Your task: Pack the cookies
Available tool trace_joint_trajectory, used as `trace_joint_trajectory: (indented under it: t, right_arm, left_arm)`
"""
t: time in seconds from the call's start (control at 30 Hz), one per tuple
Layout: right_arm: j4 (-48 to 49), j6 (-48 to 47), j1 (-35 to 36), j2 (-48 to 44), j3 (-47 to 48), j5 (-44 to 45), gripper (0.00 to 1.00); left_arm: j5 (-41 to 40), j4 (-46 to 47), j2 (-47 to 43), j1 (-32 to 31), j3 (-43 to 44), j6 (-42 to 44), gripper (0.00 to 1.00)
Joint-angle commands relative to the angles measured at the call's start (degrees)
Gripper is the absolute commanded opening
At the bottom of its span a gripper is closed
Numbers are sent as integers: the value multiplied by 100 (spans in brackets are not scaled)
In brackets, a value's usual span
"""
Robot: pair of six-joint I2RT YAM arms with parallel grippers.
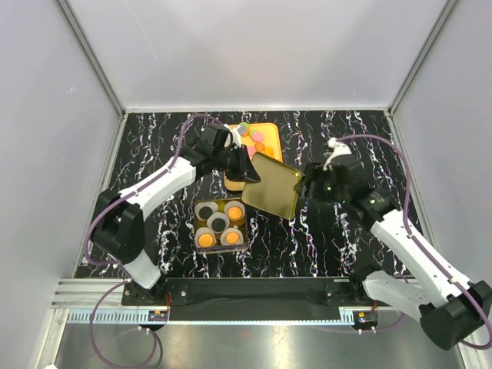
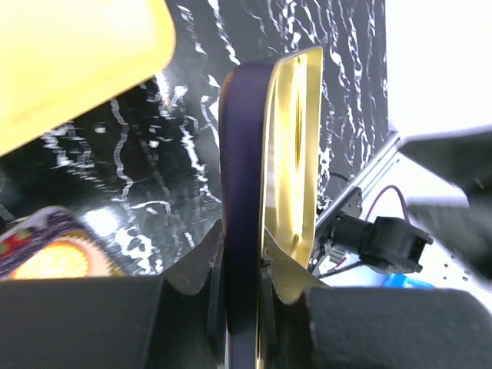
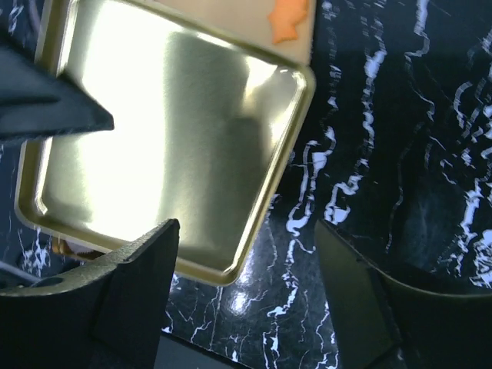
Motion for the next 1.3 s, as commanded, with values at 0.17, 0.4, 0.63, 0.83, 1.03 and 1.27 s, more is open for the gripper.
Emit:
trace_joint_trajectory:
  t: [0.17, 0.4, 0.63, 0.83, 1.03, 1.27]
  right_arm:
    - [-634, -449, 2825, 734, 1183, 3077, 82]
    - [-608, -931, 3907, 1606, 1597, 3825, 84]
    - [-942, -1231, 4639, 2740, 2212, 5046, 86]
    - [-907, -1328, 4771, 2995, 2274, 5292, 86]
    - [-907, -1609, 4789, 3522, 2388, 5847, 77]
    - [-811, -1820, 4833, 4015, 2564, 6154, 68]
  left_arm:
    - [316, -487, -307, 252, 449, 344, 0]
    - [360, -637, -298, 323, 519, 370, 0]
    - [377, -760, -237, 340, 686, 397, 0]
    - [386, -830, -245, 349, 704, 432, 0]
    - [413, -857, -316, 349, 669, 406, 0]
    - [404, -866, -413, 349, 528, 432, 0]
